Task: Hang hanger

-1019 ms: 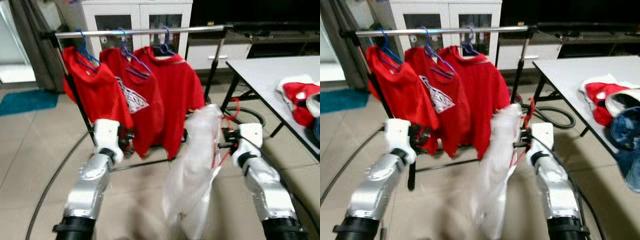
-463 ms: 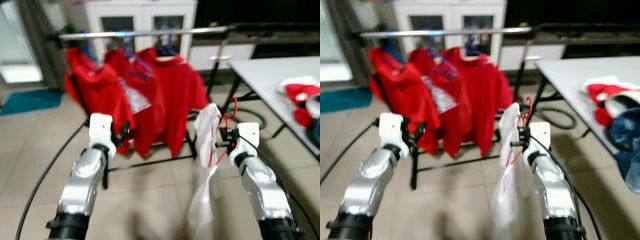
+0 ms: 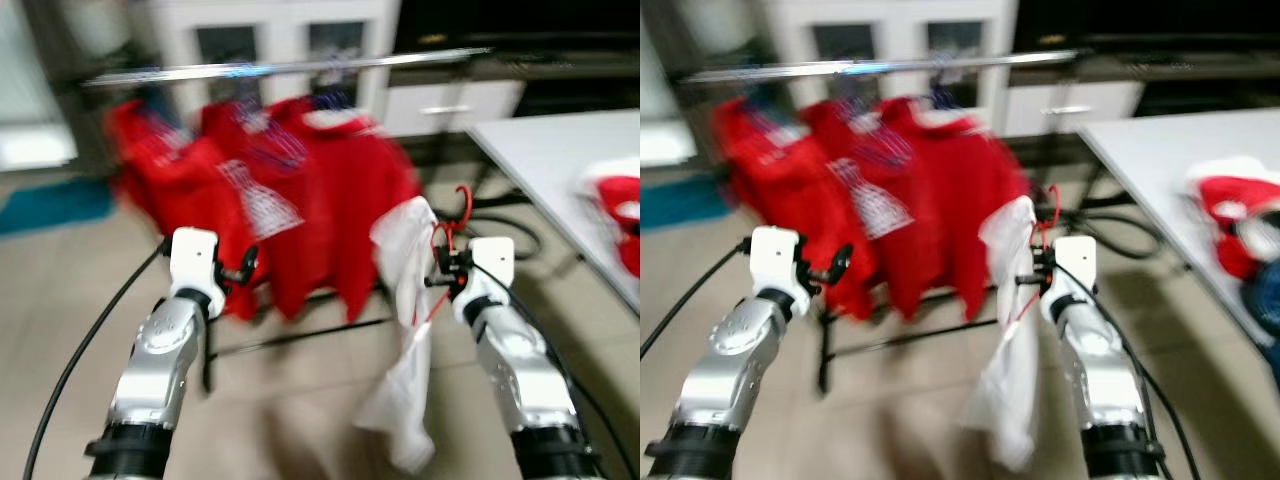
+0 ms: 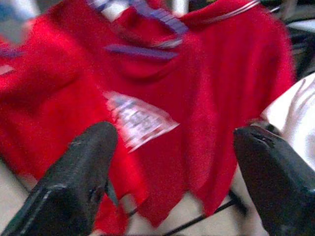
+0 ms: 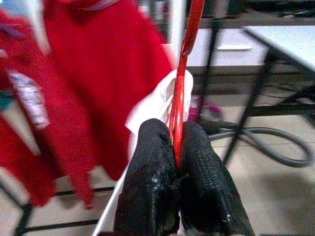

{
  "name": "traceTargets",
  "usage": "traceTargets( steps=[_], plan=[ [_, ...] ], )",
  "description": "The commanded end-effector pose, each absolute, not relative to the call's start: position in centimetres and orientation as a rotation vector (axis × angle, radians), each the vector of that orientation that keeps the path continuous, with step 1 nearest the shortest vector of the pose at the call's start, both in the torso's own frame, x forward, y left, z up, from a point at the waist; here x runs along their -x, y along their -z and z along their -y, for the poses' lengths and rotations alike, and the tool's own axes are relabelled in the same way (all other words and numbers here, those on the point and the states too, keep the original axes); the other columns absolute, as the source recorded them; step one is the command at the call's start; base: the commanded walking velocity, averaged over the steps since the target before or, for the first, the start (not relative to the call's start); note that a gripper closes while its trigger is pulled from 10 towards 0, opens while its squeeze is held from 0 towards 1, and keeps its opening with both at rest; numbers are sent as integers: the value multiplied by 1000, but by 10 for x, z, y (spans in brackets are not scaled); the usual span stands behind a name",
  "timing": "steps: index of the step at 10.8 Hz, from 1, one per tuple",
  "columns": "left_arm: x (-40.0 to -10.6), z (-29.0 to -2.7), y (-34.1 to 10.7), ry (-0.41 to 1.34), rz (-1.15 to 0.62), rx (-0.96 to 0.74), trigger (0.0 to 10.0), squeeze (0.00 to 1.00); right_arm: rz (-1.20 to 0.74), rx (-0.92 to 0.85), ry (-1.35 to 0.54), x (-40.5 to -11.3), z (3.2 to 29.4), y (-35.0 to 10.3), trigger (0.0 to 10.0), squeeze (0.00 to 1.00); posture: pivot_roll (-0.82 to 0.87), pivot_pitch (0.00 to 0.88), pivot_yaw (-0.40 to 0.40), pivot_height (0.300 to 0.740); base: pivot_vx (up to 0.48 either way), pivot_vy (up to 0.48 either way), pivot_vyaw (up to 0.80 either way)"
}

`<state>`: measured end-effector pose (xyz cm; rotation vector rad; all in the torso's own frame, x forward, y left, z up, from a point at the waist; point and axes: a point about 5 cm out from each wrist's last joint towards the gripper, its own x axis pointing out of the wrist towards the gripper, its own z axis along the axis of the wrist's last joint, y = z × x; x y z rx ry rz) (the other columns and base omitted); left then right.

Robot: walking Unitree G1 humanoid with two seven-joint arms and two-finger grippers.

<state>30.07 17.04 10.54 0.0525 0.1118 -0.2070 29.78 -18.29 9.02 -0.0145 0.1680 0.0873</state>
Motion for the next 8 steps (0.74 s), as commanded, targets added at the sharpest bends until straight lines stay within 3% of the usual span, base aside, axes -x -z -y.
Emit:
traceTargets(
  steps=[1, 8],
  plan=[
    [-300, -162, -104, 234, -114, -52, 10000, 1000, -127, 31, -38, -299, 195, -98, 10000, 0, -17, 0, 6, 740, 435, 0, 0],
    [-298, -163, -104, 298, -120, -90, 10000, 1000, -96, 101, -77, -314, 214, -106, 10000, 0, -17, 0, 11, 740, 436, 0, 0]
  ],
)
